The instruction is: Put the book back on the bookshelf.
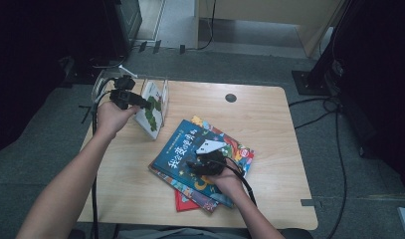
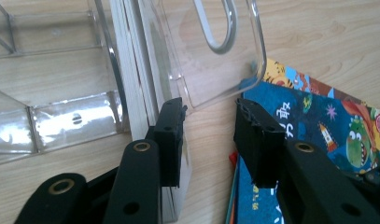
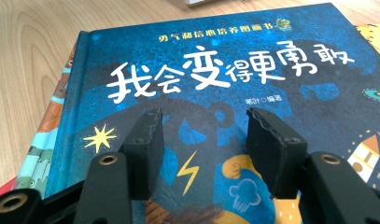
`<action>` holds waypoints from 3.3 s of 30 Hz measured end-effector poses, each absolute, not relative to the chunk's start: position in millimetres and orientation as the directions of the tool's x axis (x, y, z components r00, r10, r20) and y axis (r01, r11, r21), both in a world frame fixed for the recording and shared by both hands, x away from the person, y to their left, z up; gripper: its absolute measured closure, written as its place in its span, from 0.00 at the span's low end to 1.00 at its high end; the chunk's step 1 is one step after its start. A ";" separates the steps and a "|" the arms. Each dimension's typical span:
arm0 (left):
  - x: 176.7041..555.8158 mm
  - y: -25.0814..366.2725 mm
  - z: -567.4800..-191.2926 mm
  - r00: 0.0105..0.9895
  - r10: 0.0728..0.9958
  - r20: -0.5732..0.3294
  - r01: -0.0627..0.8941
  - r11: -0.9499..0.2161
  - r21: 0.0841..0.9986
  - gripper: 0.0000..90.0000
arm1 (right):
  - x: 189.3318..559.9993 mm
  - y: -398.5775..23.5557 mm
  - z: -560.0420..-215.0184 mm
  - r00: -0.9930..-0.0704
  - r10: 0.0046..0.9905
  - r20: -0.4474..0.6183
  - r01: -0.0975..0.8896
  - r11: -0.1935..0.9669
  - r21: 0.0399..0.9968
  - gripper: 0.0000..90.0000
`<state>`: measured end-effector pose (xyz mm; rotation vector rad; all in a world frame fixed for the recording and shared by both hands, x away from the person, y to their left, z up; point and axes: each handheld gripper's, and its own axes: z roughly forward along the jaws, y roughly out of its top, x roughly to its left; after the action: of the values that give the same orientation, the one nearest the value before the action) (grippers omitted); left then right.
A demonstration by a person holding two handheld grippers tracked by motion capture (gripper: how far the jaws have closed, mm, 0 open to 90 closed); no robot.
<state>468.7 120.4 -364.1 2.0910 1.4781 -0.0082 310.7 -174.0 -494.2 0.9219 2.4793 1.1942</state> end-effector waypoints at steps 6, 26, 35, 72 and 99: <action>456.7 123.4 -362.5 0.413 0.851 -0.325 0.852 -0.235 0.468 0.66 | 310.7 -175.4 -493.3 -0.772 0.634 0.052 0.440 0.473 0.764 0.54; 417.2 119.8 -383.1 0.516 0.792 -0.327 0.805 -0.318 0.501 0.56 | 308.8 -220.7 -480.2 -0.747 0.656 0.111 0.463 0.393 0.795 0.67; 403.8 116.6 -398.4 0.562 0.759 -0.329 0.777 -0.348 0.525 0.53 | 306.1 -245.1 -481.5 -0.742 0.661 0.108 0.469 0.399 0.788 0.69; 394.3 82.2 -472.5 0.613 0.691 -0.382 0.775 -0.434 0.459 0.50 | 282.7 -321.4 -495.5 -0.573 0.794 0.204 0.603 0.239 0.761 0.90; 385.6 74.8 -485.1 0.583 0.698 -0.416 0.800 -0.405 0.442 0.47 | 275.9 -358.4 -504.9 -0.464 0.856 0.229 0.672 0.171 0.721 0.97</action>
<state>385.6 74.8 -485.1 2.2038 1.1864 -0.2184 275.9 -358.4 -504.9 1.4794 2.2163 1.1704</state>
